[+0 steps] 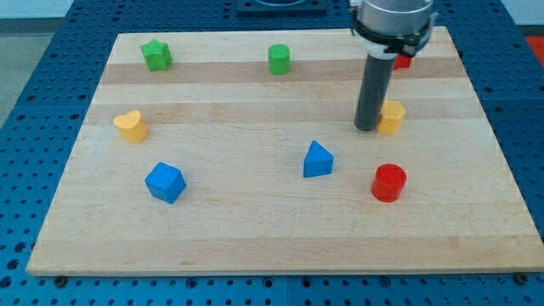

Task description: Push the yellow hexagon to the center right

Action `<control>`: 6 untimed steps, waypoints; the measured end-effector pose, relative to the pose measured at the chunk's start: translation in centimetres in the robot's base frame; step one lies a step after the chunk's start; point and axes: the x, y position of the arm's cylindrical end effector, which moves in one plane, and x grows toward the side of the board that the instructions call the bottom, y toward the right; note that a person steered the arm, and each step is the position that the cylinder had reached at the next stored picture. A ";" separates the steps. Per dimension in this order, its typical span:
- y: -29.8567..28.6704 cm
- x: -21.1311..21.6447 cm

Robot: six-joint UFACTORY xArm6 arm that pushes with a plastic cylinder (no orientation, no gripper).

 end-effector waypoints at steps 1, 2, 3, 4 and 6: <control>1.7 0.0; 2.0 0.0; 2.9 0.0; 4.1 0.0; 3.4 0.0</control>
